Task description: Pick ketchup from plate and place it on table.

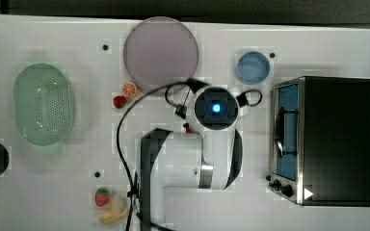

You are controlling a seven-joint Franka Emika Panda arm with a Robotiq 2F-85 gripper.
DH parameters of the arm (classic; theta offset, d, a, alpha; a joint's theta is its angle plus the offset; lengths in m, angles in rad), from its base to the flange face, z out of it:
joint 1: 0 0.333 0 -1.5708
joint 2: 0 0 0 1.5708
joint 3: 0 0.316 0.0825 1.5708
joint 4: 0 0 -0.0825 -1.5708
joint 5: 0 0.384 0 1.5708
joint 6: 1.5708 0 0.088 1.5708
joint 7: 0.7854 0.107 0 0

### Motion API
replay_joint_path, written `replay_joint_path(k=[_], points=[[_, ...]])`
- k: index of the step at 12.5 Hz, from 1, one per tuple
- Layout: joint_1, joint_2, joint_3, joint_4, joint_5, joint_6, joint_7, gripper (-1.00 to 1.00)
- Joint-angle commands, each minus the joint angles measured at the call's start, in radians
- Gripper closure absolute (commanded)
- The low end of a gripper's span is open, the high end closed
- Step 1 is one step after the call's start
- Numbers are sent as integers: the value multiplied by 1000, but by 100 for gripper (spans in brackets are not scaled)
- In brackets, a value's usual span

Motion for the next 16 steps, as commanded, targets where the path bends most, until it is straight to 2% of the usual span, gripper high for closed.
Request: replay_joint_path(k=[1,2,3,6,7,11,16], points=[[-3,44,-2,-57,-1,86,-26,-19],[-2,69,-1,-67,-1,109,-26,-19],[-2,97,-2,-69,-1,128,-26,-27],[-2,165,-3,-66,-1,188,-26,-93],[-3,164,-4,-62,-1,199,-26,-100],[-2,34,-1,-6,3,111,30,-100],[-2,-175,-2,196,2,-218,366,-100]])
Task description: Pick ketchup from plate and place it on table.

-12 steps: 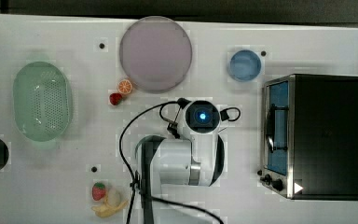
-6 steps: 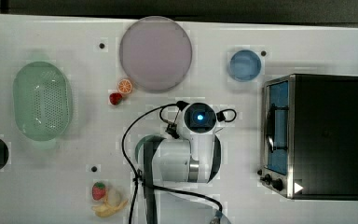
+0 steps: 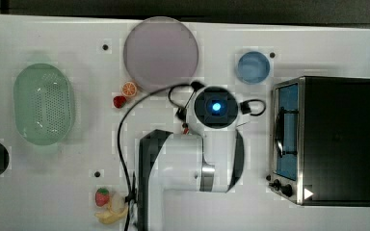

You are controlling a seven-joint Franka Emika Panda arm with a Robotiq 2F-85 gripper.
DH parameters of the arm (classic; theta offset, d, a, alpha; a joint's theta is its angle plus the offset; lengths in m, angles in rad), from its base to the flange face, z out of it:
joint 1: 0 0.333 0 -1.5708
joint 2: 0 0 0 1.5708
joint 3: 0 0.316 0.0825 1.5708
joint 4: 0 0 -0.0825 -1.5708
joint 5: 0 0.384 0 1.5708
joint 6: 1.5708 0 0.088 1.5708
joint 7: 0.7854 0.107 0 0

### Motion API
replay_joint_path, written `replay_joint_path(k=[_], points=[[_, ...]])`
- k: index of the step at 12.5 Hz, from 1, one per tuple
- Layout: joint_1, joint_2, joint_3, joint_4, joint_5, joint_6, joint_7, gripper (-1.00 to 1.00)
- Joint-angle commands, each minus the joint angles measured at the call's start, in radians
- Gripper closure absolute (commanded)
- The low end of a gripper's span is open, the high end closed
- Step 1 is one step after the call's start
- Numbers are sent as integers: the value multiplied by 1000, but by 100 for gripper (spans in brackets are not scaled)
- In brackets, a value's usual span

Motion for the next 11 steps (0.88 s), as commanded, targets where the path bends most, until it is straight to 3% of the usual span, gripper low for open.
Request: replay_joint_path(k=[1,3,7,11], points=[[5,-128,-10,166,11,-148,260,-100],[5,-160,-8,253,11,-319,357,-100],[6,-167,-8,394,11,-582,361,-100],[6,-162,-7,432,12,-582,361,-100]])
